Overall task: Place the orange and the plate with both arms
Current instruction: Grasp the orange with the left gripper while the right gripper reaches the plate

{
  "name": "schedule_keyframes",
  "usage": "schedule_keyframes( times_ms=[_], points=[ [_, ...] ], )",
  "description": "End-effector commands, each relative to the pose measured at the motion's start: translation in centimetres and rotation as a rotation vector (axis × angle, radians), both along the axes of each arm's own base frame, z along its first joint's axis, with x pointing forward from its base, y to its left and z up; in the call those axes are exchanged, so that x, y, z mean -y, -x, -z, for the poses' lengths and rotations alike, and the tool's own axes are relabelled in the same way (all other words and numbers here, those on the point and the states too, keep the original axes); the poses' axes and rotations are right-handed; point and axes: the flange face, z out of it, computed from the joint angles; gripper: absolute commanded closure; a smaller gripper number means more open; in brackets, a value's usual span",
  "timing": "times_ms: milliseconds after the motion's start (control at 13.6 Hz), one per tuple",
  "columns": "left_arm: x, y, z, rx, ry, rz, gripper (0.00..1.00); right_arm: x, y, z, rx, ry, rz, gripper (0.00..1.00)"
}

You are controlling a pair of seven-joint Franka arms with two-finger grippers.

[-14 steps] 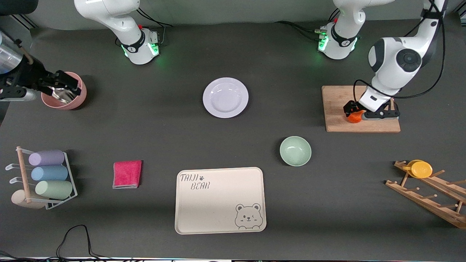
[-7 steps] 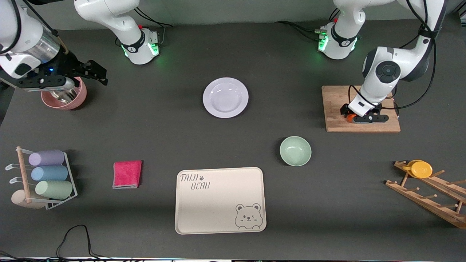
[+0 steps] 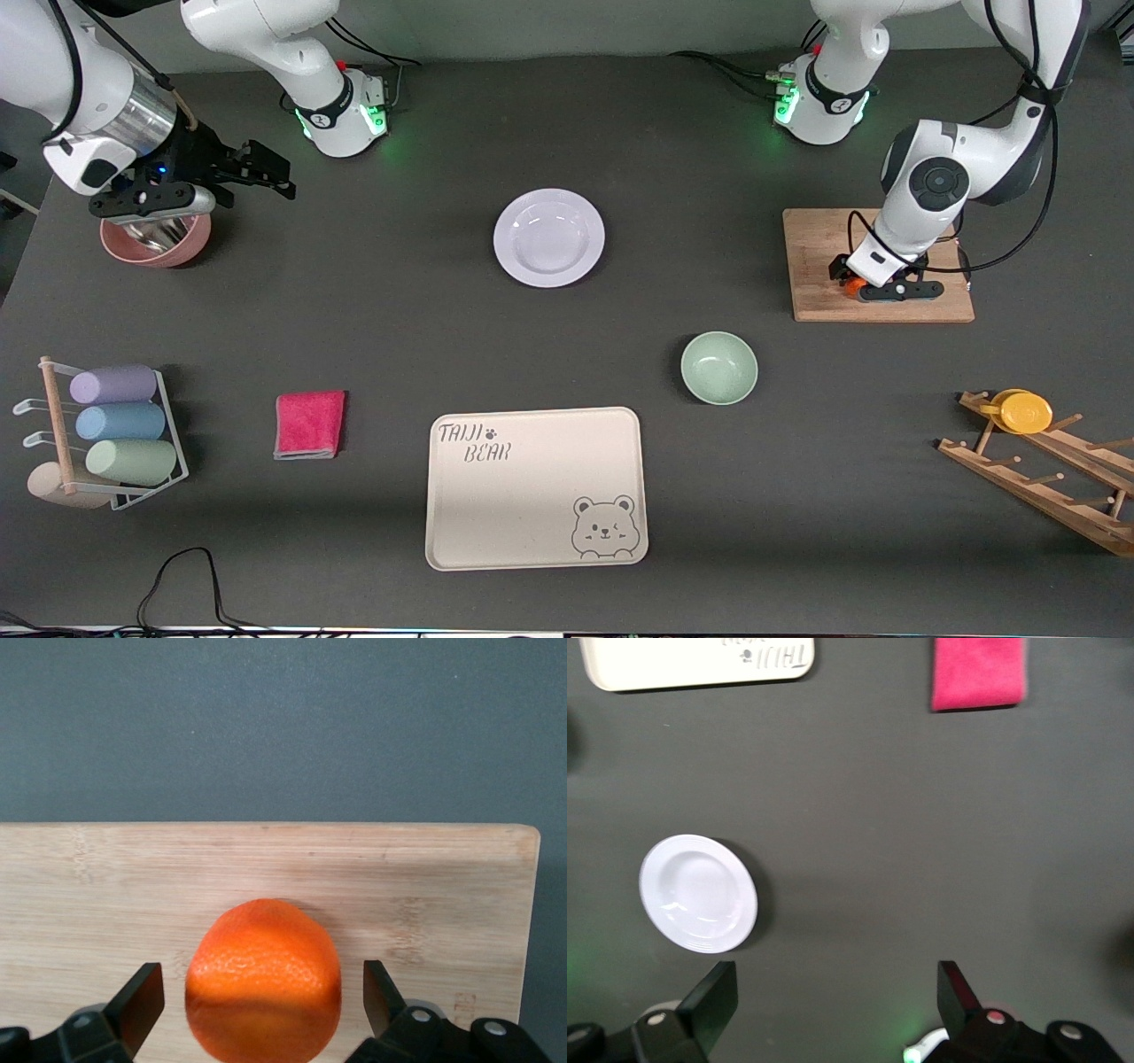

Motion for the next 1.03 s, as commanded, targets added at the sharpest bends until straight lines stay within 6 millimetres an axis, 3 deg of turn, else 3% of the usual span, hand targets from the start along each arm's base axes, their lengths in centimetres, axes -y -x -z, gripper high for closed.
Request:
schedule_keyframes(
  times_ms=[0,73,147,220,294,441,587,661,734,955],
  points=[
    [0.3,0.0,0.4,0.016,0.000,-0.018,0.23,-0.1,2.5,2.4,0.000,-0.098,0.046,0.00],
    [0.2,0.0,0.3,0.016,0.000,-0.020,0.50,0.2,2.3,2.8,-0.005,-0.125,0.065,0.00],
    [0.1,-0.2,0.1,0.017,-0.004,-0.025,0.68,0.7,2.0,3.6,-0.017,-0.161,0.088,0.00],
    [0.1,-0.4,-0.3,0.023,-0.007,-0.032,0.77,1.2,1.8,4.6,-0.033,-0.214,0.096,0.00],
    [0.0,-0.8,-1.2,0.026,-0.020,-0.037,0.79,2.3,1.5,7.3,-0.029,-0.305,0.059,0.00],
    [0.1,-1.9,-3.5,0.003,-0.060,-0.053,0.79,3.3,1.2,10.9,-0.023,-0.405,0.065,0.00],
    [2.7,-2.8,-6.7,-0.030,-0.115,-0.096,0.79,3.6,1.4,14.4,-0.011,-0.509,0.063,0.00],
    [5.5,-3.0,-8.1,-0.049,-0.092,-0.124,0.79,3.6,1.6,16.2,-0.011,-0.559,0.066,0.00],
    [9.5,-3.1,-10.1,-0.063,-0.031,-0.157,0.78,3.3,2.0,18.1,-0.019,-0.612,0.068,0.00],
    [21.0,-1.0,-13.8,-0.053,0.062,-0.288,0.78,3.2,2.7,23.8,-0.015,-0.761,0.076,0.00]
  ],
)
